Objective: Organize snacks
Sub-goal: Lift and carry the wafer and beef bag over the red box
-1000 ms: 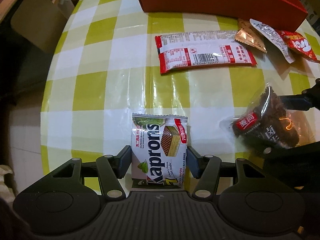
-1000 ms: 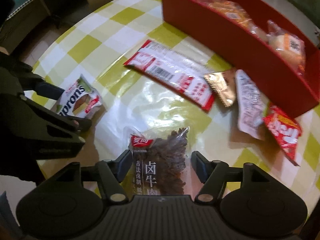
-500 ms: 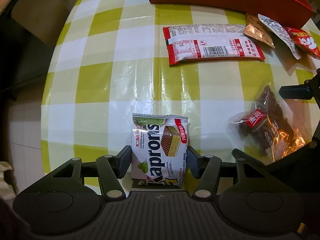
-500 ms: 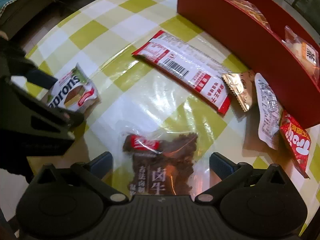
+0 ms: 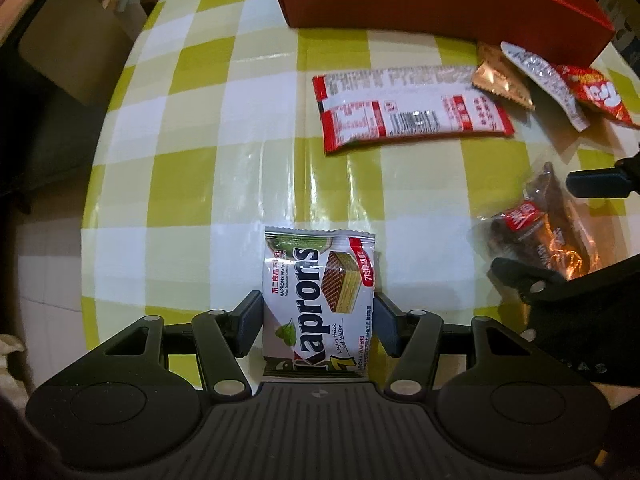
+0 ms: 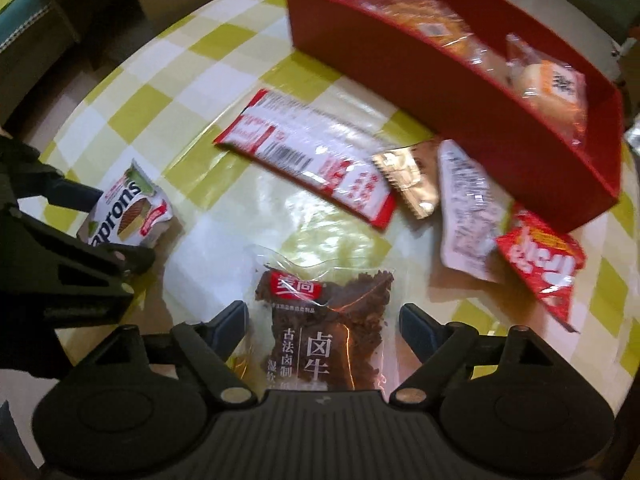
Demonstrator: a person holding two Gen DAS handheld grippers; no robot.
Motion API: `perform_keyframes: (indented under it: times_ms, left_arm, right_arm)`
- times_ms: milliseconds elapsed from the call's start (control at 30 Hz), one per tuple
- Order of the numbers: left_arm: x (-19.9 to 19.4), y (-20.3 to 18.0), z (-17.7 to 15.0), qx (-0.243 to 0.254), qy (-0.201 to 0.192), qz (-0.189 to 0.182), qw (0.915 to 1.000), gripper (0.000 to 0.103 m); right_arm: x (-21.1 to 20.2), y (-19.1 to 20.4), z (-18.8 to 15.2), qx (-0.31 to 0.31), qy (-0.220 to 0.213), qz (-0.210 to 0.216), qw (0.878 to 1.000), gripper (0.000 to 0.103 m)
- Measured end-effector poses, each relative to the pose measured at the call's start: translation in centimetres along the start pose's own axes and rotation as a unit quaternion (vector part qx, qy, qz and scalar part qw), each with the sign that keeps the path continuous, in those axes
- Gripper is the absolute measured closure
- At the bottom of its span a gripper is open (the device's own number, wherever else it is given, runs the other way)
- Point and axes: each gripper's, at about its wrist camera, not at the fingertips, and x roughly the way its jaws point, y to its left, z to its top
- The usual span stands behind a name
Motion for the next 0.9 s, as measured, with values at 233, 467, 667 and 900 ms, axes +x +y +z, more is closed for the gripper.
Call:
perform_keyframes:
  times_ms: [233,467,667,900]
  left_arm:
    - [-1.2,-1.0,0.6,0.008,-0.02,-0.01,0.9997,0.038]
    - [-2.4,-1.2,1.1,0.02,-0.05,-0.009,0.9985,0.038]
    - [-3.2,-1.3,1.8,0.026,-0.065,-0.016,0.9974,0.038]
    - [-5.3,-1.5,2.9,0.024,-0.095,-0.021,0.995,0.038]
  right_arm:
    - [-2.7,-0.8,0.2,0.027,-0.036,-0.001,0.999,0.015]
    - [-4.4,-1.2,0.0,0.049,-0.056,-0.032,0.997,0.015]
    - [-5.0,-2.0,-0.8,0.089,-0.057,-0.05,0.993,0.015]
    - [-6.8,-2.7,-0.4,0.104,-0.061,-0.074,0.99,0.015]
